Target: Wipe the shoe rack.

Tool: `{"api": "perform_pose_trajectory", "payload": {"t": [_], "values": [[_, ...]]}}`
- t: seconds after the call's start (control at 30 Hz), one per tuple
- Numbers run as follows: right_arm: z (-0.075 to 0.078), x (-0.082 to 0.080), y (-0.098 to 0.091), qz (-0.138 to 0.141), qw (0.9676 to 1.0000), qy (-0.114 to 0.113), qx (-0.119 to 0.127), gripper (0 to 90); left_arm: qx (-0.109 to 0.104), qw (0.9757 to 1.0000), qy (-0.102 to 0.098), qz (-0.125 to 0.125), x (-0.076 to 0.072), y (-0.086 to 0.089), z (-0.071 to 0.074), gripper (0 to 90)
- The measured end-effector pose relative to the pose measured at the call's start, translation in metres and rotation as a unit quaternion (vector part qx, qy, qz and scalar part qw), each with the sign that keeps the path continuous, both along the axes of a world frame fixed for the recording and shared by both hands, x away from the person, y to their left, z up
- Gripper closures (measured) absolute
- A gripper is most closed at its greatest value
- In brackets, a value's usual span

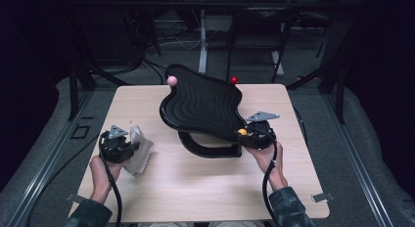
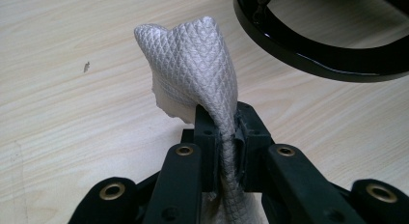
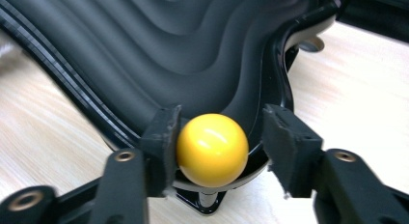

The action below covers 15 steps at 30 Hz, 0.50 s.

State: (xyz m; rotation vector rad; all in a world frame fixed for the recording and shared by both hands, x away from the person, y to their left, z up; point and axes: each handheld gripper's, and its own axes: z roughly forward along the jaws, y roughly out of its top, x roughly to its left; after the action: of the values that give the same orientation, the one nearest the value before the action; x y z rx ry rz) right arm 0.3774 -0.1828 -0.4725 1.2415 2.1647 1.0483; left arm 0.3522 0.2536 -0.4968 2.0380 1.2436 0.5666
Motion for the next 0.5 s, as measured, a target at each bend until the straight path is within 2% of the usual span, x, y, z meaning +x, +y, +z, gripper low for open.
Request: {"api": "perform_pose_trajectory", "payload": {"t": [0.07,0.17,0.33,0.4,0.5], "values": [[-0.0011,0.0016,-0.0023,-0.001,0.9998,0.010,0.017,47.3,0.003,1.0000,-0.003,-0.002,0.0002,-0.0004,0.0002,81.5],[-0.0012,0.0014,-0.0034,0.008,0.9996,0.014,0.025,59.0,0.004,1.0000,-0.005,-0.001,-0.0006,-0.0004,0.0008,81.5],[0.0004,0.0043,-0.0049,0.013,0.9998,0.013,0.012,59.7,0.002,1.0000,-0.007,0.002,-0.0015,0.0010,0.0021,81.2],[0.0004,0.0067,-0.0071,0.028,0.9994,0.014,0.016,59.8,0.002,1.0000,-0.009,0.001,-0.0019,0.0009,0.0028,81.1],[0.0010,0.0102,-0.0099,0.033,0.9993,0.012,0.006,59.7,0.000,0.9999,-0.010,0.001,-0.0020,0.0014,0.0048,81.1]]}}
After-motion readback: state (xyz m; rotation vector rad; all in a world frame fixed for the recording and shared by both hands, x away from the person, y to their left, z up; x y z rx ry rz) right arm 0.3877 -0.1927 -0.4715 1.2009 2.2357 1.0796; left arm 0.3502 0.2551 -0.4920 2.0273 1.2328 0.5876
